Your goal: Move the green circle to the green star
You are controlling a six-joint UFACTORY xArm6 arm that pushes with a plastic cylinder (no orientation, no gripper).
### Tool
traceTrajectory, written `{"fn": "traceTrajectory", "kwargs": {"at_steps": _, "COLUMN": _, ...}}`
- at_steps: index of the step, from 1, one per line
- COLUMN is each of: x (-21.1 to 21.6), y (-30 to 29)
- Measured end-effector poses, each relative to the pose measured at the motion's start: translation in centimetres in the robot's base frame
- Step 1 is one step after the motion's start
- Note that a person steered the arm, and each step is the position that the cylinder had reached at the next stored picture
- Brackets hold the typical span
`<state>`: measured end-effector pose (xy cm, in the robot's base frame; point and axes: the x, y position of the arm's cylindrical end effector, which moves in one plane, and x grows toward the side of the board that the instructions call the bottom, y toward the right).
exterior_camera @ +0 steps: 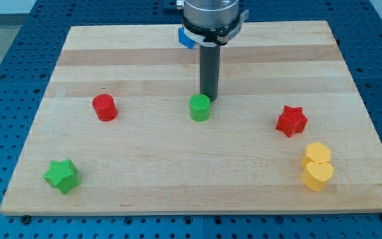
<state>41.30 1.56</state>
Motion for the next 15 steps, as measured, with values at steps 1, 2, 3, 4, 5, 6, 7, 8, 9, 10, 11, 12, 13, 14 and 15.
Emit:
{"fn": "traceTrajectory", "kwargs": {"at_steps": 1, "x": 0.2, "y": -0.6}}
{"fn": "traceTrajectory", "kwargs": {"at_steps": 2, "x": 0.9, "y": -0.8}}
{"fn": "traceTrajectory", "kwargs": {"at_steps": 3, "x": 1.4, "y": -0.8}}
{"fn": "traceTrajectory", "kwargs": {"at_steps": 4, "x": 1.8, "y": -0.8}}
{"fn": "traceTrajectory", "kwargs": {"at_steps": 5, "x": 2.3, "y": -0.8}}
{"fn": "traceTrajectory", "kwargs": {"at_steps": 6, "x": 2.8, "y": -0.8}}
{"fn": "traceTrajectory", "kwargs": {"at_steps": 7, "x": 3.7, "y": -0.5}}
{"fn": "traceTrajectory", "kwargs": {"at_steps": 8, "x": 4.5, "y": 0.4}}
{"fn": "traceTrajectory", "kwargs": {"at_steps": 9, "x": 4.9, "y": 0.4}}
{"fn": "traceTrajectory", "kwargs": {"at_steps": 10, "x": 5.6, "y": 0.4}}
{"fn": "traceTrajectory", "kwargs": {"at_steps": 11, "x": 6.4, "y": 0.3}}
{"fn": "traceTrajectory", "kwargs": {"at_steps": 12, "x": 7.2, "y": -0.3}}
{"fn": "traceTrajectory", "kwargs": {"at_steps": 13, "x": 7.3, "y": -1.8}}
{"fn": "traceTrajectory", "kwargs": {"at_steps": 14, "x": 7.7, "y": -4.1}}
{"fn": "traceTrajectory", "kwargs": {"at_steps": 15, "x": 9.0, "y": -6.3}}
